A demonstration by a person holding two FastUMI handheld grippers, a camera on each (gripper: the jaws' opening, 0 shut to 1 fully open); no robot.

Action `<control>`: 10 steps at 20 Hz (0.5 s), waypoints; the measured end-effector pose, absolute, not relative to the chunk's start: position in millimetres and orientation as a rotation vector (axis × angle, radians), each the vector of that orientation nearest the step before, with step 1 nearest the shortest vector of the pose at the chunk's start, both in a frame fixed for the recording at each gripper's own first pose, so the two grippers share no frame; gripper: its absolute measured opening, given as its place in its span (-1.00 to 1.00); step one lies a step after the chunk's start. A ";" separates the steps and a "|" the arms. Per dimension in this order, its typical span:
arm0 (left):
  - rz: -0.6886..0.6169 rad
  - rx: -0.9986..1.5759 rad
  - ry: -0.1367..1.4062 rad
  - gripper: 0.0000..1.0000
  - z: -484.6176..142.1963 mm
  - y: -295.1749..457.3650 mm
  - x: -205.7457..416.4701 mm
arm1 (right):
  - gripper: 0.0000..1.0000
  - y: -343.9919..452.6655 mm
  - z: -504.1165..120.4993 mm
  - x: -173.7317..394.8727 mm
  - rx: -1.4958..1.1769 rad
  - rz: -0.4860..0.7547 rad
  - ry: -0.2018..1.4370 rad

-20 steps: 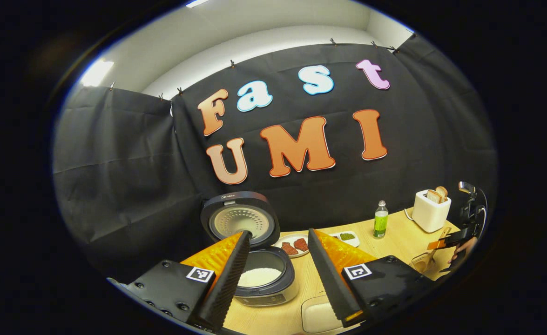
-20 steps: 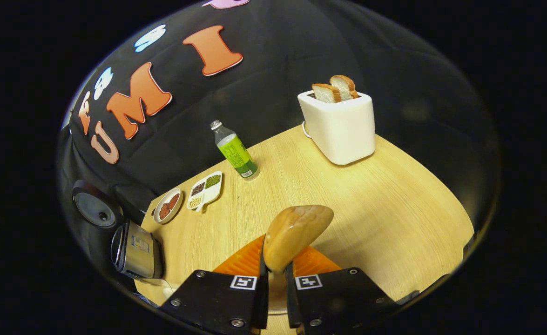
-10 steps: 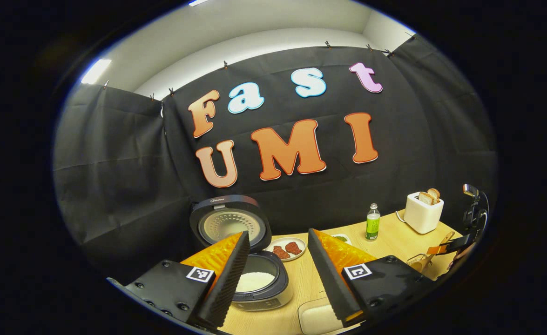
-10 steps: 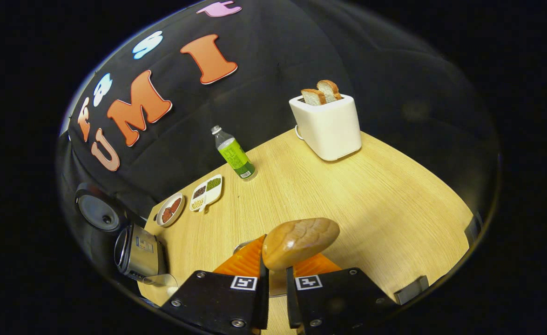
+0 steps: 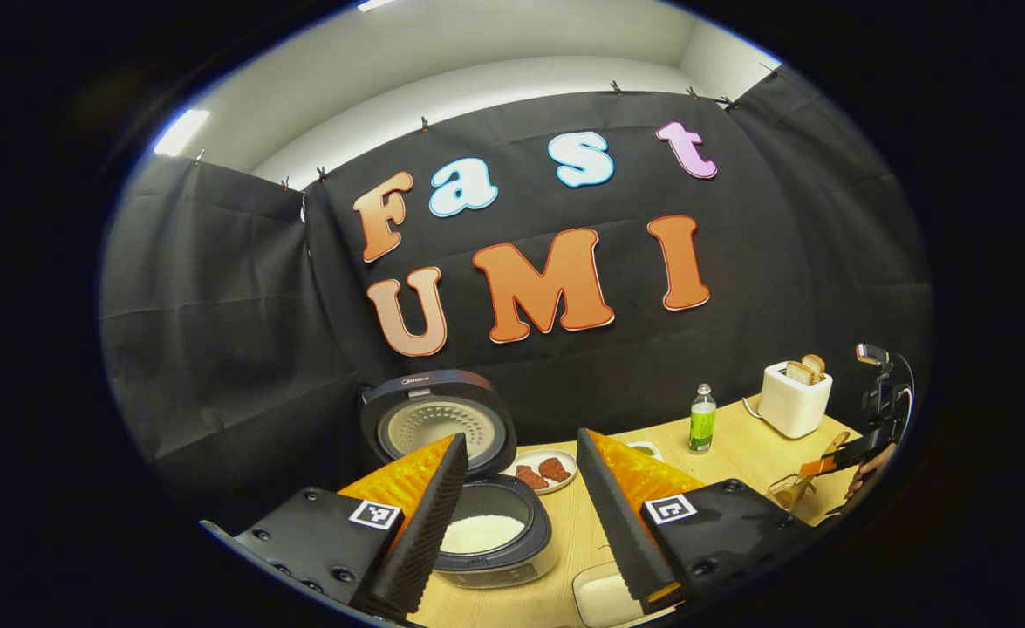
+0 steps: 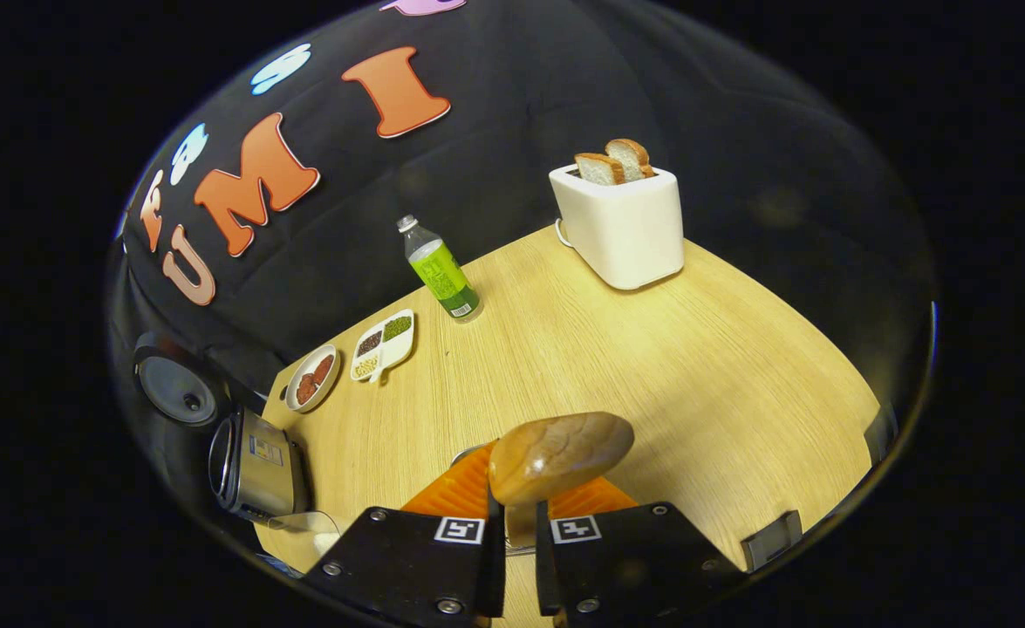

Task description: Close the left gripper, press the button to open the rice cooker; take a wooden spoon from the chopstick holder with the right hand, scoop a spoonful of rice and pour it into the rice cooker, then put the wooden spoon back into the chopstick holder.

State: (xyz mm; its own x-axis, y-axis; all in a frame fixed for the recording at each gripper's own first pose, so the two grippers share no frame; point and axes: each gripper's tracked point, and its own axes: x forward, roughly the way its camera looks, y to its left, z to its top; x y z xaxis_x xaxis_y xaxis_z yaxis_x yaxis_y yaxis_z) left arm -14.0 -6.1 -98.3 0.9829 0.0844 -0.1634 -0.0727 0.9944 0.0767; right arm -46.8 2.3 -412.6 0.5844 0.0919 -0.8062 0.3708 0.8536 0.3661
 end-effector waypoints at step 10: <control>0.059 0.057 0.155 0.56 -102.2 4.7 -2.5 | -0.78 -11.4 -362.6 -30.3 0.466 -0.235 0.815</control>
